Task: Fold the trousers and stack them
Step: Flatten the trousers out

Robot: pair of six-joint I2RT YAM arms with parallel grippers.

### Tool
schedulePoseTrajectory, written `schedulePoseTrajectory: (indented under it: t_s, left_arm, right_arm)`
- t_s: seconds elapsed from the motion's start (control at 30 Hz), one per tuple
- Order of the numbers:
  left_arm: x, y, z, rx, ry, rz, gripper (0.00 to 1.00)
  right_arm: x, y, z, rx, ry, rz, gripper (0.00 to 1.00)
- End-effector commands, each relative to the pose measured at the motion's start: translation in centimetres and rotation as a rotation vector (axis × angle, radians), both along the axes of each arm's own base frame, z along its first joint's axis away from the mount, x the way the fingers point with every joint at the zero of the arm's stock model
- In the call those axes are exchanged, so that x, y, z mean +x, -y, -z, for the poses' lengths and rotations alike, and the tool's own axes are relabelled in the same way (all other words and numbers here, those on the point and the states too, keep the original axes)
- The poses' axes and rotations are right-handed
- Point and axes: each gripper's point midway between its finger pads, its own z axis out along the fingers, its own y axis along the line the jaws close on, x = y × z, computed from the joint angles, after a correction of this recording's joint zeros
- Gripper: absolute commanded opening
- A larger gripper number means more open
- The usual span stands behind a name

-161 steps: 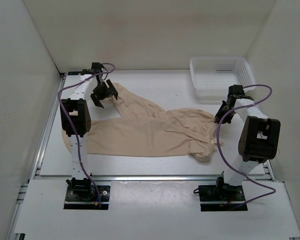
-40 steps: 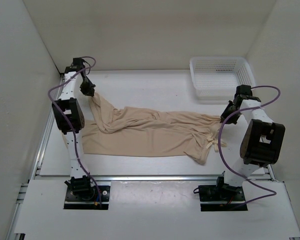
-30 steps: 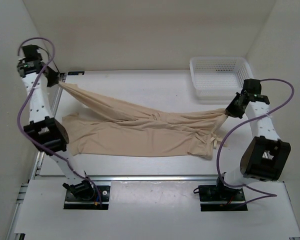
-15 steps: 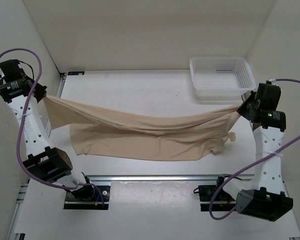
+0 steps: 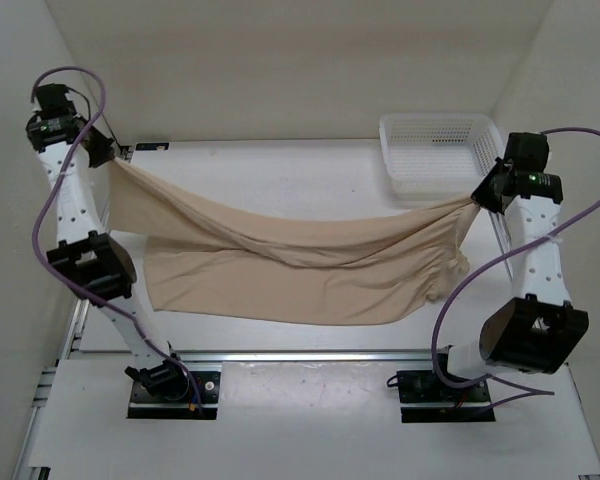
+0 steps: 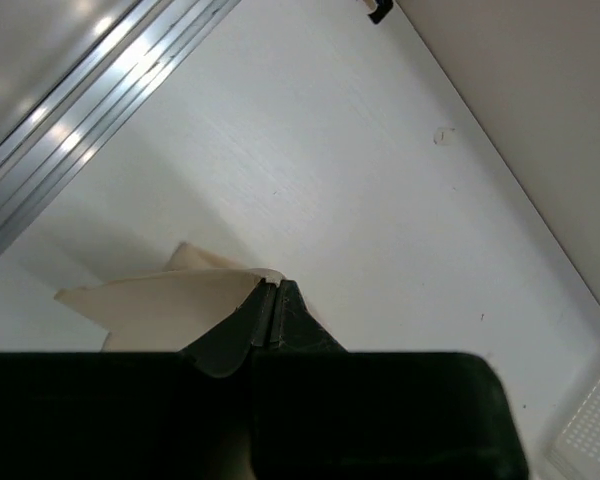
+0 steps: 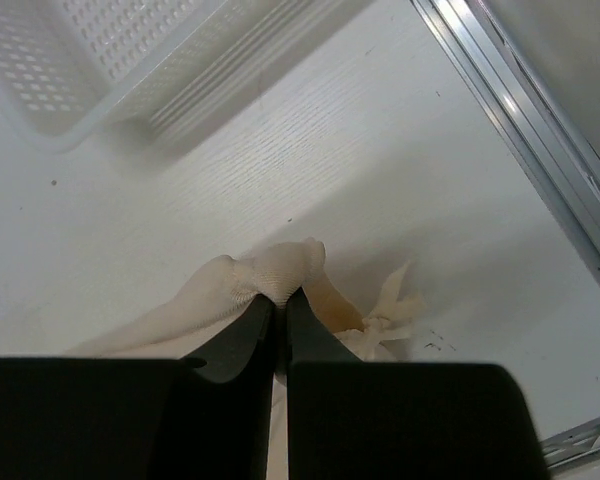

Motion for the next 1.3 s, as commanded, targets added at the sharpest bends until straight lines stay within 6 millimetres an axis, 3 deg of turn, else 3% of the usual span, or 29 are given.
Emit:
schedulePoseTrajectory:
  t_s: [0.0,0.07,0.1,0.13,0.27,0.33,0.37,0.4,0.43,0.47,0.53,0.6,0.67,0.7,0.73,0.77,0.8,0.83,0.87,0.9,0.93,0.97,1.0,1.03,1.1,1.13,1.17,1.2,1.27]
  left_arm:
    - [4.0,1.6,-1.9,0.027,0.066,0.073,0.1]
    - [5.4,1.6,-3.9,0.048,0.124,0.082,0.1]
    - [6.3,1.3,-2.7,0.043,0.109,0.082,0.1]
    - [6.7,1.2,-2.6,0.035,0.115,0.074,0.1]
    - [8.0,0.8,-1.5,0.031,0.124,0.068,0.1]
    - [8.6,0.6,1.0,0.015,0.081,0.068,0.12]
    - [8.7,0.6,2.2,0.006,0.057,0.068,0.24]
    - [9.3,0.6,4.3,-0.01,0.021,0.085,0.75]
    - [9.4,0.9,5.8,-0.034,-0.007,0.097,0.9]
    - [9.1,1.4,6.5,-0.05,-0.041,0.133,1.0]
    - [8.5,1.6,8.5,-0.076,-0.105,0.133,1.0]
    - [6.9,1.7,10.9,-0.085,-0.187,0.124,1.0]
    - [5.6,1.7,10.0,-0.06,-0.187,0.116,1.0]
    - [4.6,1.6,11.2,-0.058,-0.229,0.102,0.99]
    - [3.8,1.9,10.1,-0.046,-0.219,0.11,0.94]
    - [3.1,1.8,10.1,-0.04,-0.231,0.102,0.87]
    - [2.1,2.0,11.3,-0.046,-0.266,0.096,0.61]
    - [1.3,2.1,11.4,-0.043,-0.279,0.091,0.42]
    - [0.3,2.3,10.5,-0.033,-0.274,0.085,0.28]
    - [-0.4,2.5,10.7,-0.041,-0.279,0.078,0.11]
    - [-2.2,3.2,12.8,-0.071,-0.338,0.07,0.1]
    - [-2.8,3.4,11.7,-0.055,-0.294,0.069,0.1]
    - [-3.7,3.7,12.1,-0.057,-0.301,0.069,0.1]
    - [-5.7,4.5,14.5,-0.096,-0.358,0.048,0.1]
    - [-7.6,5.5,14.6,-0.124,-0.35,0.041,0.14]
    - [-9.2,6.5,16.7,-0.166,-0.395,0.046,0.21]
    - [-10.3,6.9,17.1,-0.177,-0.409,0.038,0.44]
    - [-11.3,7.5,17.9,-0.2,-0.434,0.033,0.57]
    - [-14.2,8.6,20.7,-0.267,-0.508,-0.004,0.63]
  right_arm:
    - [2.6,1.6,-2.7,-0.048,0.088,0.048,0.0]
    - [3.4,2.0,-1.8,-0.054,0.061,0.059,0.0]
    - [3.7,2.3,-1.9,-0.063,0.061,0.068,0.0]
    - [4.2,2.4,-0.8,-0.064,0.028,0.061,0.0]
    - [5.3,3.0,0.2,-0.074,-0.001,0.074,0.0]
    - [6.1,3.3,1.2,-0.078,-0.025,0.08,0.07]
    - [6.3,3.4,1.7,-0.082,-0.046,0.072,0.21]
    - [6.7,3.3,3.1,-0.067,-0.089,0.063,0.41]
    - [6.4,3.2,3.2,-0.062,-0.12,0.061,0.68]
    - [6.3,3.2,3.7,-0.051,-0.134,0.071,0.78]
    - [5.3,3.1,4.4,-0.048,-0.154,0.086,0.92]
    - [4.2,3.2,3.7,-0.062,-0.135,0.096,0.93]
    - [2.8,3.0,3.4,-0.065,-0.121,0.11,0.93]
    - [2.3,2.7,3.4,-0.058,-0.12,0.104,0.93]
    - [1.7,2.4,3.5,-0.049,-0.12,0.096,0.92]
    - [0.8,2.0,4.5,-0.038,-0.138,0.088,0.86]
    - [-0.1,1.6,3.7,-0.032,-0.113,0.081,0.81]
    - [-0.8,1.2,3.9,-0.018,-0.113,0.069,0.73]
    - [-2.0,0.1,4.4,0.018,-0.105,0.037,0.4]
    - [-2.6,-0.5,4.9,0.044,-0.107,0.033,0.2]
    - [-3.3,-1.2,5.2,0.07,-0.109,0.012,0.05]
    - [-4.9,-2.2,6.3,0.105,-0.121,-0.003,0.0]
    - [-5.6,-3.6,6.7,0.173,-0.117,-0.032,0.0]
    - [-6.6,-4.5,6.4,0.197,-0.092,-0.057,0.0]
    - [-8.7,-5.8,8.4,0.25,-0.125,-0.078,0.0]
    - [-9.3,-6.2,8.7,0.268,-0.124,-0.079,0.05]
    - [-10.3,-6.4,8.5,0.266,-0.113,-0.08,0.11]
    - [-11.7,-6.7,9.8,0.281,-0.155,-0.067,0.35]
    - [-13.3,-6.7,10.3,0.28,-0.173,-0.035,0.69]
